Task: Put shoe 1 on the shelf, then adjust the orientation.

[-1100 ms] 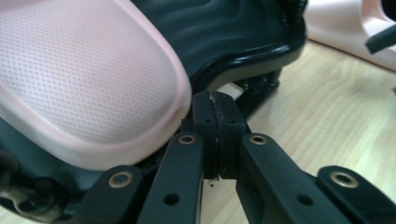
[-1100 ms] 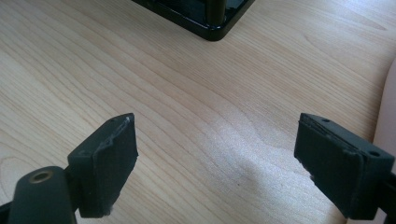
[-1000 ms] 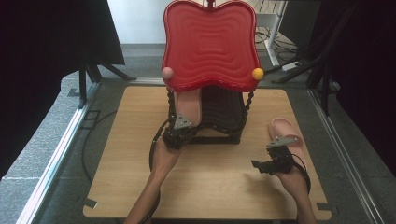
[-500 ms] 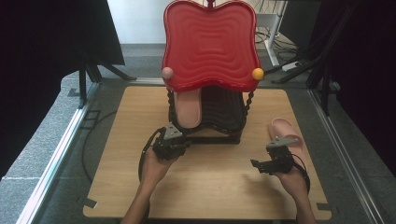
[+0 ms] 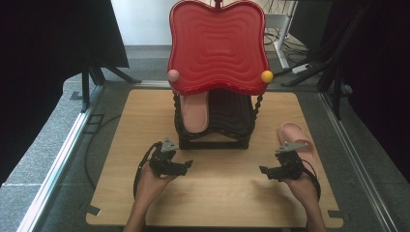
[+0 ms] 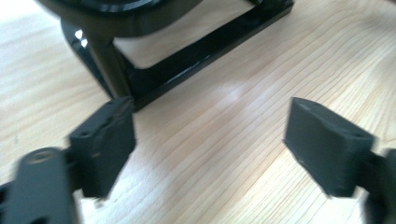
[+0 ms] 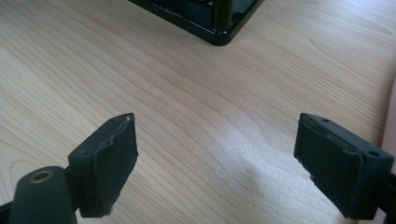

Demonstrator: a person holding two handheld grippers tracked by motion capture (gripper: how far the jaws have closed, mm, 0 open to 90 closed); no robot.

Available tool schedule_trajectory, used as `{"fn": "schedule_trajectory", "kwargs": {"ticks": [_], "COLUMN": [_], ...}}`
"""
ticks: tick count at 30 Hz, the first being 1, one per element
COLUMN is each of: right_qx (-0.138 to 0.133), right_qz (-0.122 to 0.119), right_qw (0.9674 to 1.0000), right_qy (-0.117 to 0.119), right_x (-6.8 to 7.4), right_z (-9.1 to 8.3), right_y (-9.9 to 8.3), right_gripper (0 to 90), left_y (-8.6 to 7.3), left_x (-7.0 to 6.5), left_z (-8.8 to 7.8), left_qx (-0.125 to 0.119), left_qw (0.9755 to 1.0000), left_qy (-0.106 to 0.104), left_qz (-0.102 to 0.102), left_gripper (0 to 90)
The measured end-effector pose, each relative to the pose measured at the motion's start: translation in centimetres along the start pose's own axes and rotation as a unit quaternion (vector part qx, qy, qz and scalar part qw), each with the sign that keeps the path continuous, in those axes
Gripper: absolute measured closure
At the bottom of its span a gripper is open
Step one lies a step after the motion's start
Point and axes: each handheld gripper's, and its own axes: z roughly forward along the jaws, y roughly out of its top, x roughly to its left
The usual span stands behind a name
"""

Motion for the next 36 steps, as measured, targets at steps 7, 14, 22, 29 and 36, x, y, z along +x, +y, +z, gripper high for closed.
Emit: {"fn": "schedule_trajectory", "kwargs": {"ticks": [7, 14, 22, 29, 36], "right_qx": [-0.007, -0.004, -0.013, -0.025, -0.031], "right_qz": [0.008, 0.015, 0.031, 0.055, 0.081], "right_qw": [0.9999, 0.9998, 0.9989, 0.9965, 0.9927], "right_qy": [-0.005, -0.012, -0.032, -0.057, -0.083], "right_x": [-0.6, -1.8, -3.2, -4.6, -6.0], "right_z": [-0.7, -1.5, -2.8, -3.4, -3.0], "right_y": [-0.2, -0.6, -1.2, -1.8, -2.1], "right_gripper": [13.7, 13.5, 13.7, 16.6, 22.0], "left_y": [-0.8, -1.8, -2.5, -3.0, -3.1], "left_x": [0.6, 0.9, 1.0, 1.2, 1.5], "left_z": [-0.2, 0.0, 0.7, 0.9, 0.8], "left_qx": [0.011, 0.024, 0.047, 0.053, 0.057], "left_qw": [0.9999, 0.9997, 0.9988, 0.9986, 0.9984], "left_qy": [-0.006, -0.003, 0.000, 0.000, -0.004], "left_qz": [-0.006, -0.004, 0.012, 0.010, 0.009], "left_gripper": [7.6, 3.5, 1.6, 0.7, 2.0]}}
